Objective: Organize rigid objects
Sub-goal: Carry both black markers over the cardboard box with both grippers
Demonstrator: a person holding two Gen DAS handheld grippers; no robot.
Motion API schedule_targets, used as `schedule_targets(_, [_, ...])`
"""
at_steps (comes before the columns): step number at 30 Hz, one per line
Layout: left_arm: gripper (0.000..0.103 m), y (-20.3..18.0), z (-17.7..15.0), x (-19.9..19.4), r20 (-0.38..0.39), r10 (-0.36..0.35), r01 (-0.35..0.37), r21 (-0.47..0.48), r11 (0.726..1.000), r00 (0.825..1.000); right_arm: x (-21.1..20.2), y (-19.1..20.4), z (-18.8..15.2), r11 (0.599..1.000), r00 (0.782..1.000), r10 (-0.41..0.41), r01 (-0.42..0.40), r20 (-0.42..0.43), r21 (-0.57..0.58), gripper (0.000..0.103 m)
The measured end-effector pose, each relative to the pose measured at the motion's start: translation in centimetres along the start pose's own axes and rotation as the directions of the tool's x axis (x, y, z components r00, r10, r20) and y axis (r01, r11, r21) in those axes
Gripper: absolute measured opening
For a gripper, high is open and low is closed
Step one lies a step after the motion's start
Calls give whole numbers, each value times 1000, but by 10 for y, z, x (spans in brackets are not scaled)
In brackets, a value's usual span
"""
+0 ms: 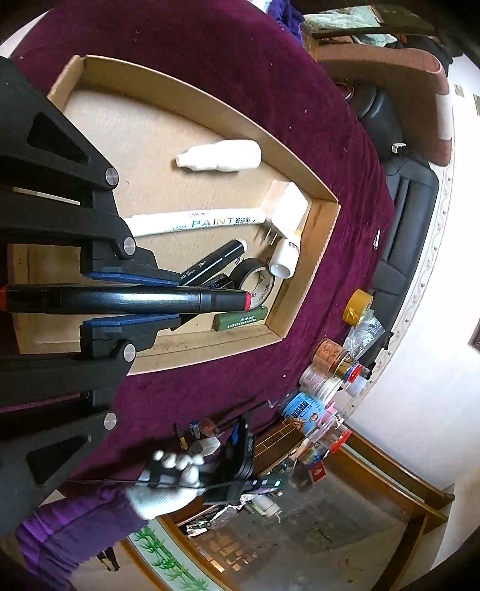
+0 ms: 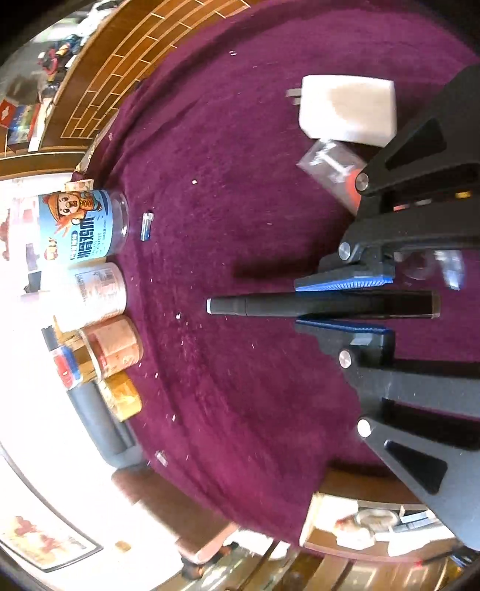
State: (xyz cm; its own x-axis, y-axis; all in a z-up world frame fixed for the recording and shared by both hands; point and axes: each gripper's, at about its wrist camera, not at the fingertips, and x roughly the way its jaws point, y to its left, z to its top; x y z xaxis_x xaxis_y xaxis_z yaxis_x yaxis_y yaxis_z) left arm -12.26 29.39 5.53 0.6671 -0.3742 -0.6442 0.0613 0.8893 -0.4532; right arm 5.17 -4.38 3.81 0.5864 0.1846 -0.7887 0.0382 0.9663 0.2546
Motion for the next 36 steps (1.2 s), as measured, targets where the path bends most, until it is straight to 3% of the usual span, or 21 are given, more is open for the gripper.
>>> schedule_targets(9, [12, 1, -6, -11, 25, 12, -12, -16, 1000, 1000, -58, 11, -22, 978, 978, 208, -209, 30, 23, 12])
schedule_targets(14, [12, 10, -7, -14, 24, 50, -49, -34, 998, 998, -80, 42, -41, 949, 949, 315, -314, 12, -26, 12])
schedule_targets(19, [12, 29, -6, -12, 0, 79, -79, -86, 993, 997, -77, 86, -68, 909, 910, 406, -411, -79, -61, 13])
schedule_targets(27, [12, 56, 0, -2, -49, 110, -116, -144, 983, 993, -56, 152, -112, 854, 848, 479, -510, -228, -102, 13])
schedule_targets(32, [12, 64, 13, 14, -90, 170, -180, -123, 976, 981, -39, 182, -133, 840, 825, 473, -528, -310, -124, 13])
schedule_targets(36, [12, 66, 21, 28, -111, 174, -187, -115, 976, 978, -26, 202, -147, 834, 809, 457, -535, -369, -139, 13])
